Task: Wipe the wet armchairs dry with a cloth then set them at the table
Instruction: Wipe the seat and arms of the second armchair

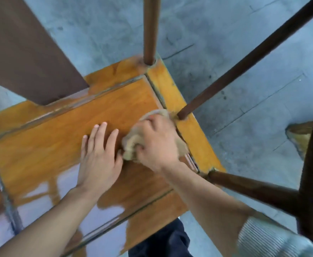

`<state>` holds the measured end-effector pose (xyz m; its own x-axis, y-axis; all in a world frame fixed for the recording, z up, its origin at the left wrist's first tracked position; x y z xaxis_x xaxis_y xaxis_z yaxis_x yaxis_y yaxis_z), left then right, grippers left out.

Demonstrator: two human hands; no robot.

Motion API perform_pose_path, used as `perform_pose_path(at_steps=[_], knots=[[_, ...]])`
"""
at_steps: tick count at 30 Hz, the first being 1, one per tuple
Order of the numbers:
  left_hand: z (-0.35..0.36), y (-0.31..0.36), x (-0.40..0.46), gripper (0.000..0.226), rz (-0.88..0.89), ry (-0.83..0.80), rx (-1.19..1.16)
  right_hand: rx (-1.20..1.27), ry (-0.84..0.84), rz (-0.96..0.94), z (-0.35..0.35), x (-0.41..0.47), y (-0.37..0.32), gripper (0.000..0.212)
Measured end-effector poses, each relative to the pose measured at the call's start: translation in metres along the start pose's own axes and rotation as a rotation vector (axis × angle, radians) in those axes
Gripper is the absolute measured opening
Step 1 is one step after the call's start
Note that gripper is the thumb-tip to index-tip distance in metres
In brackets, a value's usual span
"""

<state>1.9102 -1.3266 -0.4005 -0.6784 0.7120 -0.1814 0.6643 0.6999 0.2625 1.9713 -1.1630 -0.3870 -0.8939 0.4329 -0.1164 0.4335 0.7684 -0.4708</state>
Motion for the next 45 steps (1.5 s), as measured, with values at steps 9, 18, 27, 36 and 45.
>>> perform_pose_path(at_steps=[9,18,27,36,45], knots=[[0.001,-0.022,0.041,0.058,-0.117,0.102,0.071,-0.008,0.239,0.509,-0.018,0.130,0.029,0.054],[0.015,-0.033,0.048,0.058,-0.113,0.146,0.089,-0.177,0.285,0.673,-0.035,0.161,0.053,0.057],[-0.004,-0.032,0.044,0.062,-0.123,0.007,0.017,-0.136,0.162,0.250,-0.008,-0.064,0.034,0.053],[-0.016,-0.025,0.007,0.053,-0.065,-0.099,-0.015,-0.151,0.252,0.865,-0.020,-0.029,0.075,0.063],[-0.011,-0.046,-0.120,0.046,-0.448,0.061,-0.156,-0.343,-0.350,-0.441,0.034,-0.123,-0.022,0.055]])
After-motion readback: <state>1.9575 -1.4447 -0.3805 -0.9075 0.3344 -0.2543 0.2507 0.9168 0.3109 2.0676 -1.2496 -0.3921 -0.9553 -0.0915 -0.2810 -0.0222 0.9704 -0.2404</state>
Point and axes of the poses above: each hand's wrist, its own x-axis towards the middle knuckle, its own z-axis out of the palm, y = z × x, the point moved 4 cm from there along x, towards the middle knuckle, and after that the axes turned 4 degrees about z, right-handed, at the moved point
